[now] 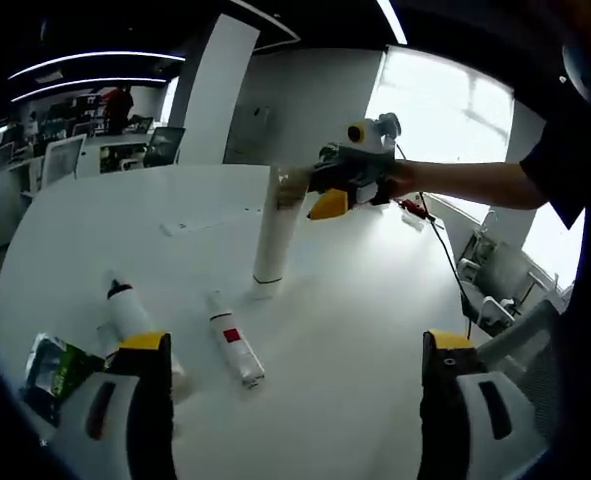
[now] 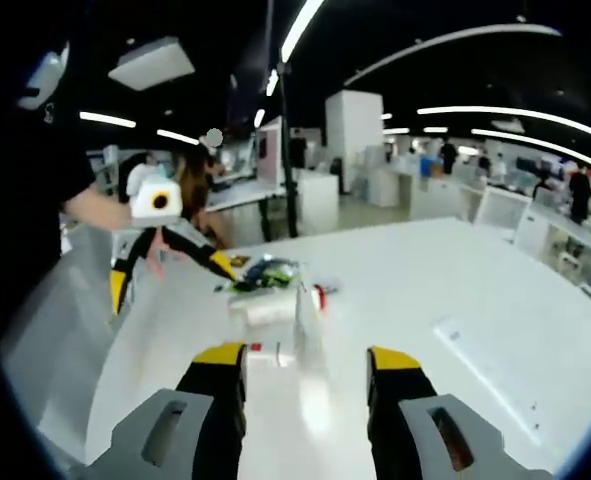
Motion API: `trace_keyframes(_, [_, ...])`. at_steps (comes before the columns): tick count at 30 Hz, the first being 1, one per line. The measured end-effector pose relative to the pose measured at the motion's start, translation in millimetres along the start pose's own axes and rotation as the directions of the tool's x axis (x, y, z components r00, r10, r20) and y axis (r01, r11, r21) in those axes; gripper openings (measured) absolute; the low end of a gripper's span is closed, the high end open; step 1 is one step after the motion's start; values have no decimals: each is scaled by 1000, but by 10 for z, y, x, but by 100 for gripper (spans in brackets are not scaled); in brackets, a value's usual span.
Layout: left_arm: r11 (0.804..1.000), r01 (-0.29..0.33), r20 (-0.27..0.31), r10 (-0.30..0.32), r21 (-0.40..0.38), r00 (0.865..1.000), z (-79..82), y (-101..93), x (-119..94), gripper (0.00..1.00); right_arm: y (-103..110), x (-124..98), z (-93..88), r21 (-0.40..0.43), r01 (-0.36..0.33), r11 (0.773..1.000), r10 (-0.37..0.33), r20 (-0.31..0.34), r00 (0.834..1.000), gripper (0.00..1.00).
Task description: Arrange the skincare products in the storage area until every visible bottle or jar stands upright without overlapping.
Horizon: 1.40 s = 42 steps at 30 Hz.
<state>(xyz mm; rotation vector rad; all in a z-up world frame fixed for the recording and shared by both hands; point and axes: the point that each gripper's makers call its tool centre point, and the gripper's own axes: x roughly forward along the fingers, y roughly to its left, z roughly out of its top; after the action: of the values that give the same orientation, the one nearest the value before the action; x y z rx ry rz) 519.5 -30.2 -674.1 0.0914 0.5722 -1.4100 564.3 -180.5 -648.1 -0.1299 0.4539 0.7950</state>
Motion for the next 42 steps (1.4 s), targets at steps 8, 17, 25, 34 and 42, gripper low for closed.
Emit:
trace_keyframes(8, [1000,-22,2,22,-6,1000,11,22,-89,98,118,-151,-137,29,49,998,-48,-25,999,54])
trace_keyframes(17, [999,-44,1,44,-8,999,9,33,-211,97,316,-358,-273,101,130,986,-129,-19,991,73])
trace_keyframes(25, [997,-71,8,71,-17,997,2,46,-373,96,623,-544,-414,174,207,963,-205,-31,978,81])
trace_keyframes(34, [994,-105,5,106,-39,994,-70,32,-578,95,933,-663,-457,210,250,945,-248,-35,968,95])
trace_keyframes(42, [993,-115,-5,115,-20,993,-81,-50,-710,95,1098,-784,-323,253,274,928,-292,37,956,99])
